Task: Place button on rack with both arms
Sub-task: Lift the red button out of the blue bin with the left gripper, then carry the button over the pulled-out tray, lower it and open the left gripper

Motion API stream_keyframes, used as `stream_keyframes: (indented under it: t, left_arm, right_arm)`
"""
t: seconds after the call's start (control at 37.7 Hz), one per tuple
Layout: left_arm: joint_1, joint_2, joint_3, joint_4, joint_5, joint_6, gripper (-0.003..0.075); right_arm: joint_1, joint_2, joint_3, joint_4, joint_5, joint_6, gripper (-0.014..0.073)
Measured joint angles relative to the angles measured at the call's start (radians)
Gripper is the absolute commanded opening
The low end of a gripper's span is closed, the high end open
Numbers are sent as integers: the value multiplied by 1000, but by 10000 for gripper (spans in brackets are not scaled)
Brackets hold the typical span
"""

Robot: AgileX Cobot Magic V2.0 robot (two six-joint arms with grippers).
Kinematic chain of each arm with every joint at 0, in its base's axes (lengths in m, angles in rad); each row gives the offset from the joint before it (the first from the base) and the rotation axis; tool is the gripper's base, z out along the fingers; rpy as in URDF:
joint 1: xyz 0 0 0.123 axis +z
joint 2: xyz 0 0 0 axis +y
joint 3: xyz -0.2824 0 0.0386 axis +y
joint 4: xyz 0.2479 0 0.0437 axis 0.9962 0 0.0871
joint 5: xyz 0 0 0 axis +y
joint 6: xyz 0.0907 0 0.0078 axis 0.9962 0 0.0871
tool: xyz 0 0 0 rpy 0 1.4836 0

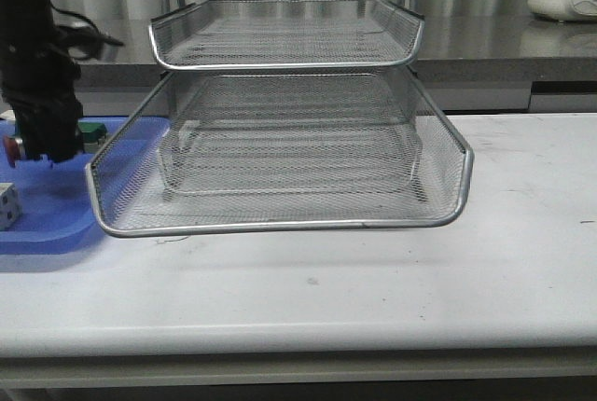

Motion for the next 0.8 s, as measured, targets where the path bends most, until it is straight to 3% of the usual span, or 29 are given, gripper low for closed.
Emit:
stream_keyframes:
  t: [0.24,0.53,0.8]
  left_arm:
    - [31,-170,44,-50,8,-93,106]
    - [0,-487,315,-104,26,-111,106]
    - [-138,-649,423,-231,31,-97,106]
  right_arm:
    - [0,0,0,0,0,0,-109]
    - [0,0,0,0,0,0,-109]
    - [0,0,0,0,0,0,-109]
